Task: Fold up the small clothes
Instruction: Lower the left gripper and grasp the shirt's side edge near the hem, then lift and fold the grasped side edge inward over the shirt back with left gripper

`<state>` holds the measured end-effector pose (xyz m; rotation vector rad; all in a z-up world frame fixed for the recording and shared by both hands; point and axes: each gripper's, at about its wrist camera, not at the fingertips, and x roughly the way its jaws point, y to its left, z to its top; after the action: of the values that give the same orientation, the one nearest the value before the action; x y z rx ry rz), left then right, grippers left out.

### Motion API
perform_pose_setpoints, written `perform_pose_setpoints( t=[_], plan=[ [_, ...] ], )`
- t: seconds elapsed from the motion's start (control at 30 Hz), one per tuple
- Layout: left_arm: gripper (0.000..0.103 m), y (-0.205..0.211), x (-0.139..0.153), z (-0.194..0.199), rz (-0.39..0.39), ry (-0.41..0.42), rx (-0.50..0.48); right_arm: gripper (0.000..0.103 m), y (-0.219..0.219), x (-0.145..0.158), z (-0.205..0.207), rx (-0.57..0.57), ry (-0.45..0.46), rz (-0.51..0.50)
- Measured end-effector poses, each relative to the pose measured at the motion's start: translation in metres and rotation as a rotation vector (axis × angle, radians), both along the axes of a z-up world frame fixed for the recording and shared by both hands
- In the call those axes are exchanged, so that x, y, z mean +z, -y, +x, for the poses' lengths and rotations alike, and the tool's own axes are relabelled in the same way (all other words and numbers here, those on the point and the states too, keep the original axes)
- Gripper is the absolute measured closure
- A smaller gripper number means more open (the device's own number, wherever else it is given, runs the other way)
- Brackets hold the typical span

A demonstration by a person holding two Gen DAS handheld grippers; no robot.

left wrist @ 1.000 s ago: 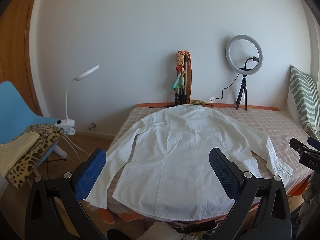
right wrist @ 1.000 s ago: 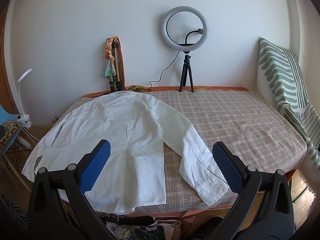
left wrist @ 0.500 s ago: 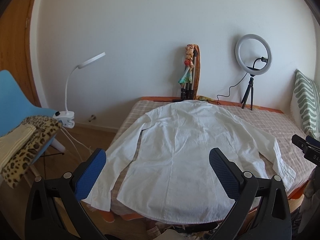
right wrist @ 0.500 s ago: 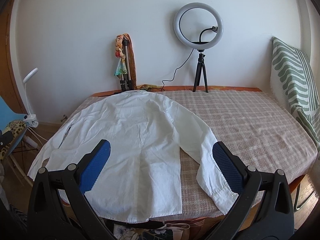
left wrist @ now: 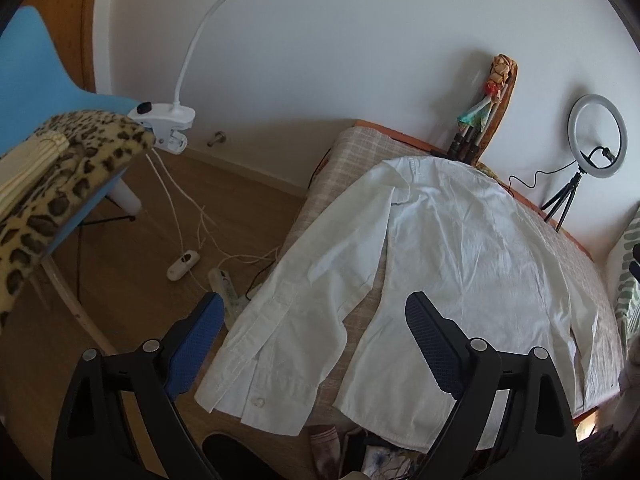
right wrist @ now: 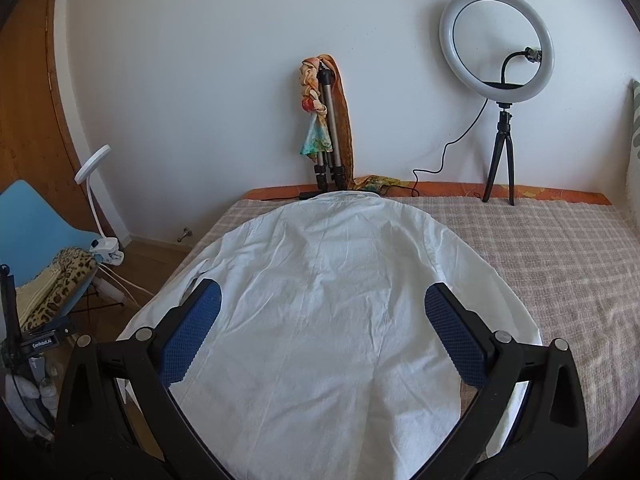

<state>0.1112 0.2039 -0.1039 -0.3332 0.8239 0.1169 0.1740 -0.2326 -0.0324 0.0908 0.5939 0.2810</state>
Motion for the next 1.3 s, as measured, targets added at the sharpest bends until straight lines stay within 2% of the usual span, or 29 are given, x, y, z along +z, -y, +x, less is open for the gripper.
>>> perform_pose_setpoints(
  t=[0.3, 0.4, 0.53, 0.57, 0.63, 0.67, 0.7, 0.73, 0.87, 1.0, 1.2, 1.23, 1.3],
  plan=[
    [0.013, -0.058, -0.076, 0.013, -0.220, -0.169, 0.093, 0.000, 0.004, -0.040, 0.021, 0.023, -0.150, 0.075],
    [0.013, -0.065, -0.091, 0.018, -0.317, -0.188, 0.081, 0.000, 0.005, -0.044, 0.022, 0.023, -0.162, 0.070],
    [0.013, -0.064, -0.098, 0.024, -0.351, -0.204, 0.063, 0.000, 0.005, -0.045, 0.022, 0.025, -0.156, 0.064],
    [0.015, -0.062, -0.098, 0.026, -0.356, -0.206, 0.060, 0.000, 0.005, -0.045, 0.022, 0.026, -0.153, 0.061],
    [0.038, -0.059, -0.099, 0.026, -0.360, -0.214, 0.050, 0.000, 0.002, -0.043, 0.019, 0.029, -0.145, 0.054],
    [0.057, -0.060, -0.101, 0.028, -0.360, -0.223, 0.044, 0.000, 0.002, -0.043, 0.019, 0.030, -0.140, 0.050],
    [0.062, -0.059, -0.102, 0.029, -0.353, -0.227, 0.048, 0.000, 0.001, -0.041, 0.018, 0.029, -0.136, 0.046],
    [0.062, -0.059, -0.102, 0.029, -0.347, -0.224, 0.049, 0.000, 0.001, -0.040, 0.017, 0.029, -0.133, 0.044],
    [0.092, -0.057, -0.093, 0.026, -0.275, -0.189, 0.053, 0.000, 0.001, -0.039, 0.016, 0.025, -0.133, 0.045],
    [0.096, -0.054, -0.076, 0.022, -0.262, -0.102, 0.044, 0.000, 0.001, -0.039, 0.016, 0.027, -0.137, 0.044],
    [0.096, -0.024, -0.033, 0.020, -0.251, 0.044, -0.050, 0.000, -0.005, -0.040, 0.015, 0.070, -0.139, 0.037],
    [0.096, -0.013, -0.023, 0.021, -0.226, 0.068, -0.077, 0.002, -0.007, -0.040, 0.016, 0.083, -0.142, 0.039],
    [0.096, 0.010, -0.006, 0.022, -0.177, 0.112, -0.142, 0.011, -0.011, -0.041, 0.019, 0.109, -0.161, 0.044]
  ],
)
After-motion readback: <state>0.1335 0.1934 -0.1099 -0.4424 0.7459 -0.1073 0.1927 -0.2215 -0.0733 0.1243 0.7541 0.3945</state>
